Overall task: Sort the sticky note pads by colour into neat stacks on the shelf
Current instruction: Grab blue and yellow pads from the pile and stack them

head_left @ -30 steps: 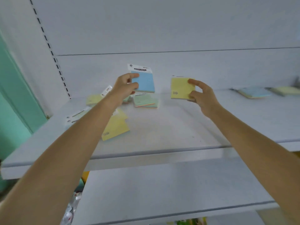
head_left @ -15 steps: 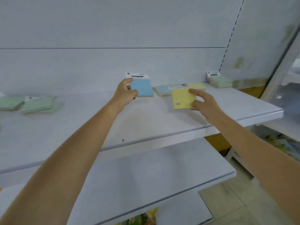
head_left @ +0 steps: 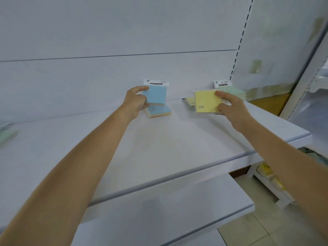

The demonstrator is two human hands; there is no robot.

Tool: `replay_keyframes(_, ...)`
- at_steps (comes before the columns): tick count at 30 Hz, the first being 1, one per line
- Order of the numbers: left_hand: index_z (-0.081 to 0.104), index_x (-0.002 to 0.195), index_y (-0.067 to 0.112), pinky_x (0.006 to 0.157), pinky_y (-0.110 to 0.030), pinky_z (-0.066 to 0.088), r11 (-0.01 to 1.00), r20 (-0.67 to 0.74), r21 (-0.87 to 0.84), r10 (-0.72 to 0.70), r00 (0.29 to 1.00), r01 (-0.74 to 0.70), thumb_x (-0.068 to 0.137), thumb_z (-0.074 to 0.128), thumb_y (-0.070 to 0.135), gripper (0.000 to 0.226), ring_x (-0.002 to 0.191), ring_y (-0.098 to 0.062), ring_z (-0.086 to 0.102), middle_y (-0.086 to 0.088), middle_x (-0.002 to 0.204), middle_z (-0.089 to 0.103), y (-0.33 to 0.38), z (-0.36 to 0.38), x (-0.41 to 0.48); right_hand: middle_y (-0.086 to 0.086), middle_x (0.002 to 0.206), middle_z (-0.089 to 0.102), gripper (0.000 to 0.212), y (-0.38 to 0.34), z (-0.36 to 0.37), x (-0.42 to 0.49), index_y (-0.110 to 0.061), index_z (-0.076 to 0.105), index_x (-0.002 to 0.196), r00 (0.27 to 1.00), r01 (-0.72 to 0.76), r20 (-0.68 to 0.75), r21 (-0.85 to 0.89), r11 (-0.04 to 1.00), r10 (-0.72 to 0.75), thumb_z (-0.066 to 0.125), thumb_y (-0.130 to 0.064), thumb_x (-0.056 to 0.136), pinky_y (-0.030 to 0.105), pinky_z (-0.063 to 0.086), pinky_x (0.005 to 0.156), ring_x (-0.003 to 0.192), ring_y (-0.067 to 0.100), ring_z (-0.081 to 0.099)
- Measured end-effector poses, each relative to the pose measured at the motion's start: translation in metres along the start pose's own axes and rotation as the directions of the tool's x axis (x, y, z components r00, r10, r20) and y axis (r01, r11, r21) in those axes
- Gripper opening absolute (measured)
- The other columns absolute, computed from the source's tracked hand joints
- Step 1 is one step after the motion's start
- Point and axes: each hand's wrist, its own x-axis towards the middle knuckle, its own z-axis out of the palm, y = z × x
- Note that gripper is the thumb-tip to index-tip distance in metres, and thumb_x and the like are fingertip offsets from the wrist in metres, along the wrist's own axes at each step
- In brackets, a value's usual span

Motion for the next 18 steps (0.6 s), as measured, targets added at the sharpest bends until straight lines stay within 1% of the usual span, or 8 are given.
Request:
replay_keyframes(2,0.052,0.125,0.002,0.067,-0.021,0.051,0.999,-0.022,-0.006,-0.035,0.999,0.035,0.087,0.039,-0.011,0.042,0.098,-0.02,0.05,-0.009,0.105,0.049,-0.001,0.002,0.007,0.005,0.13,0.041,0.049,-0.003,0.002,0.018,-0.011,0.051,0.128,1.0,-0.004,0.011,0.009,1.0,0.004,0.042,0.008,0.085,0.042,0.046,0.101,0.112,0.024,0.049)
replay_keyframes(4,0.051,0.126,-0.002,0.079,-0.029,0.051,0.998,-0.028,0.027,-0.054,0.998,0.054,0.088,0.041,-0.012,0.041,0.1,-0.021,0.049,-0.012,0.11,0.045,-0.004,0.003,0.011,0.001,0.121,0.041,0.049,-0.005,0.004,0.036,-0.011,0.051,0.129,1.0,0.005,0.024,0.001,1.0,-0.005,0.042,0.008,0.085,0.036,0.046,0.099,0.107,0.022,0.05)
replay_keyframes(7,0.05,0.127,-0.004,0.088,-0.029,0.048,0.992,-0.042,0.104,-0.064,0.997,0.068,0.088,0.044,-0.01,0.04,0.105,-0.025,0.051,-0.017,0.117,0.047,-0.012,0.006,0.011,0.002,0.119,0.043,0.049,-0.008,0.006,0.062,-0.01,0.049,0.13,0.998,0.013,0.06,0.002,1.0,-0.013,0.04,0.009,0.086,0.021,0.052,0.077,0.09,0.018,0.053)
replay_keyframes(8,0.05,0.127,-0.004,0.088,-0.029,0.048,0.99,-0.051,0.127,-0.054,0.997,0.061,0.088,0.045,-0.009,0.04,0.106,-0.026,0.052,-0.02,0.121,0.048,-0.013,0.008,0.012,0.004,0.12,0.046,0.049,-0.008,0.007,0.072,-0.011,0.05,0.13,0.997,0.017,0.071,0.0,1.0,-0.017,0.04,0.008,0.086,0.022,0.053,0.075,0.085,0.017,0.053)
replay_keyframes(10,0.05,0.128,-0.002,0.09,-0.03,0.048,0.977,-0.066,0.214,-0.007,0.998,0.021,0.089,0.046,-0.004,0.039,0.105,-0.025,0.053,-0.024,0.132,0.048,-0.015,0.012,0.013,0.006,0.122,0.049,0.049,-0.006,0.008,0.09,-0.013,0.051,0.129,0.996,0.019,0.084,-0.008,1.0,-0.018,0.041,0.007,0.085,0.036,0.052,0.087,0.087,0.019,0.052)
replay_keyframes(13,0.055,0.128,0.008,0.103,-0.034,0.042,0.896,-0.093,0.444,0.041,0.995,0.004,0.089,0.048,0.007,0.039,0.119,-0.028,0.052,-0.016,0.134,0.053,-0.015,0.015,0.012,0.002,0.118,0.051,0.049,-0.003,0.008,0.112,-0.013,0.051,0.129,0.994,0.027,0.103,0.003,1.0,-0.027,0.041,0.005,0.084,0.046,0.043,0.1,0.093,0.017,0.05)
replay_keyframes(16,0.058,0.124,0.019,0.11,-0.03,0.032,0.796,-0.104,0.603,0.026,0.994,0.042,0.091,0.045,0.017,0.035,0.129,-0.025,0.045,-0.008,0.138,0.052,-0.013,0.023,0.01,0.004,0.124,0.053,0.048,0.003,0.007,0.125,-0.014,0.052,0.129,0.988,0.047,0.147,-0.021,0.999,-0.044,0.042,0.002,0.084,0.036,0.048,0.088,0.091,0.018,0.049)
replay_keyframes(18,0.055,0.126,0.022,0.112,-0.029,0.025,0.686,-0.107,0.721,-0.024,0.994,0.094,0.092,0.04,0.022,0.037,0.133,-0.025,0.039,-0.007,0.141,0.048,-0.011,0.032,0.005,-0.001,0.118,0.056,0.048,0.011,0.008,0.133,-0.023,0.055,0.126,0.985,0.051,0.172,-0.088,0.995,-0.035,0.047,-0.011,0.081,0.03,0.05,0.082,0.087,0.02,0.053)
